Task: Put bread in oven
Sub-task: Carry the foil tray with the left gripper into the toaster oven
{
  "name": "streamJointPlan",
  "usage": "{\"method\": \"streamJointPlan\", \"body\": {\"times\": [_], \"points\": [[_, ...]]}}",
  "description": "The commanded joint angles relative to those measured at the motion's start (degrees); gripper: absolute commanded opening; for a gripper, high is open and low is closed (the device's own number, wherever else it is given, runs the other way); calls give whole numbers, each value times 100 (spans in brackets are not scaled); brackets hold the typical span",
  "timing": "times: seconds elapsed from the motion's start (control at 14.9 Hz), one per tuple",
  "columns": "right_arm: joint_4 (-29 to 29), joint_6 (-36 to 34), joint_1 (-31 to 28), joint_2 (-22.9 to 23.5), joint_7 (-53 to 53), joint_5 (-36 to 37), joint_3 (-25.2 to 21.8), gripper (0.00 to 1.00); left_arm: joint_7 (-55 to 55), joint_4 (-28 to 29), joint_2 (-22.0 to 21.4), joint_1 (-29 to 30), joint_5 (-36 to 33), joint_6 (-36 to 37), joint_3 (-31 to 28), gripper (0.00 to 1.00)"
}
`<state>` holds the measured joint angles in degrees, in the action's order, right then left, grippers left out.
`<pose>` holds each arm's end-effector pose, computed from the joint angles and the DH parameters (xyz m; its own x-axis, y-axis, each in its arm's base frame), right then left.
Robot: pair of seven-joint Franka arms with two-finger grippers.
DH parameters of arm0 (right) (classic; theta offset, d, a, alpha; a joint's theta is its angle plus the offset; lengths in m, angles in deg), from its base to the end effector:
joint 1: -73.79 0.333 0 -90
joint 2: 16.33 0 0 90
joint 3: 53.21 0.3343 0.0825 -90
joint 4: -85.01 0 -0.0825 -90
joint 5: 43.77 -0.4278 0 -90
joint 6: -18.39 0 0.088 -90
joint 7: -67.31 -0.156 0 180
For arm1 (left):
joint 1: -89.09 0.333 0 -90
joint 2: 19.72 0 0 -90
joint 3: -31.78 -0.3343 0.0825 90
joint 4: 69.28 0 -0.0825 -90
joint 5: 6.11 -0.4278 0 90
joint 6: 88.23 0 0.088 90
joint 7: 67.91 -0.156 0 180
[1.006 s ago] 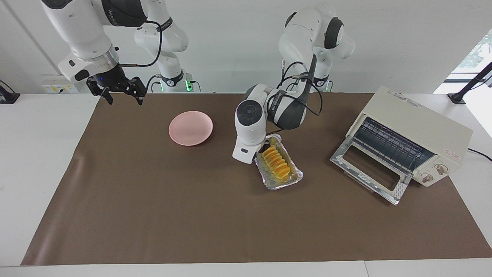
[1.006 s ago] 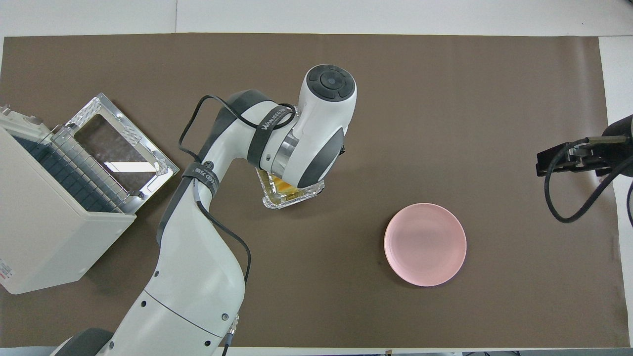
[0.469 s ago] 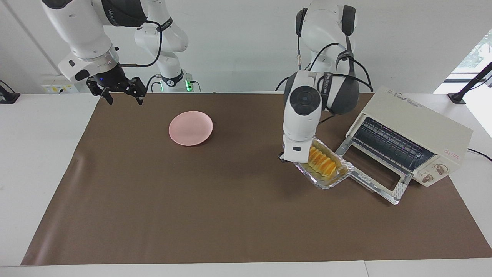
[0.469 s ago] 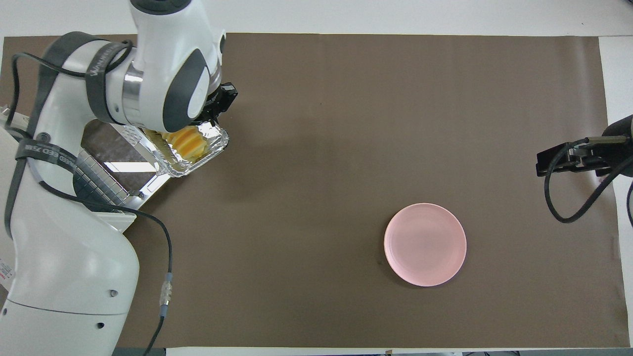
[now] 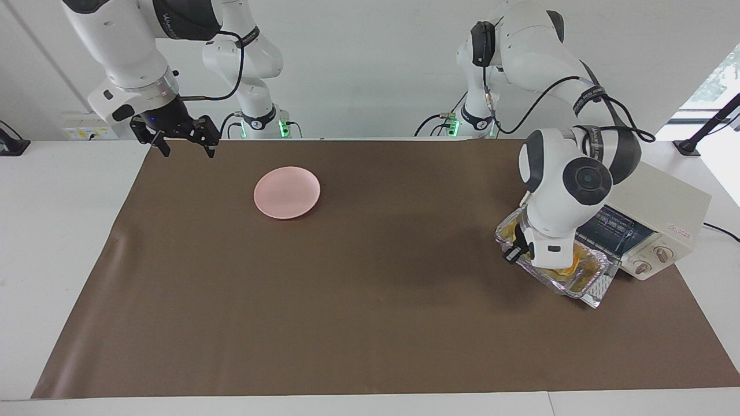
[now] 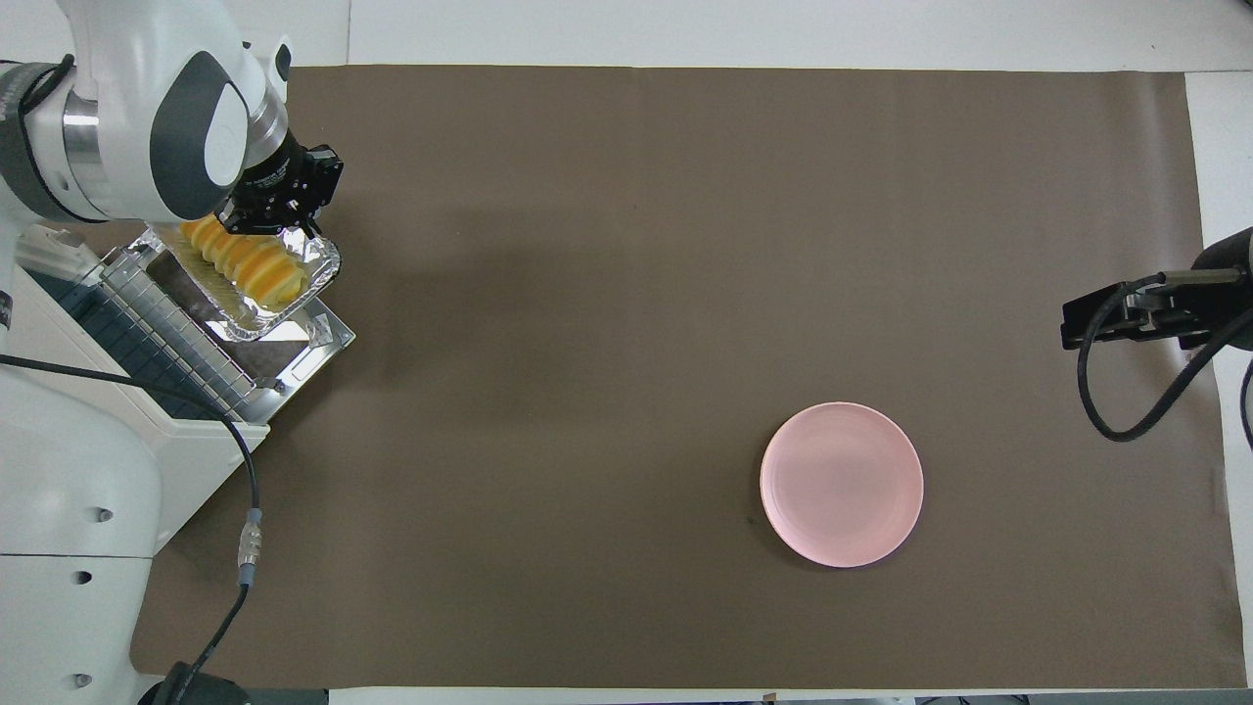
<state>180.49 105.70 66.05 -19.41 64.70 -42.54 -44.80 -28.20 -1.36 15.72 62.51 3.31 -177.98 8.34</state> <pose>0.5692 0.0050 0.5723 0.9955 -0.0358 -0.0878 -0.0330 -0.9989 0.0333 0.7329 -0.1319 0.3908 0.8119 0.5750 -0.1014 0.5540 -0.8135 -0.1768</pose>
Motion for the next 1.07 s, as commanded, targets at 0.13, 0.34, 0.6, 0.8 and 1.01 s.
{"method": "streamJointPlan", "body": {"times": [0.13, 0.34, 0.6, 0.8, 1.01], "points": [[103, -48, -79, -105, 85, -88, 38, 100, -218, 652, -397, 135, -158, 213, 6, 0], [103, -48, -79, -105, 85, -88, 38, 100, -209, 758, -441, 337, -186, 282, 6, 0], [103, -48, -79, -105, 85, -88, 38, 100, -305, 854, -494, 338, -308, 494, -161, 0], [103, -48, -79, -105, 85, -88, 38, 100, -420, 986, -564, 329, -475, 494, -178, 0], [103, -48, -79, -105, 85, -88, 38, 100, -481, 1004, -608, 338, -625, 503, -205, 0]]}}
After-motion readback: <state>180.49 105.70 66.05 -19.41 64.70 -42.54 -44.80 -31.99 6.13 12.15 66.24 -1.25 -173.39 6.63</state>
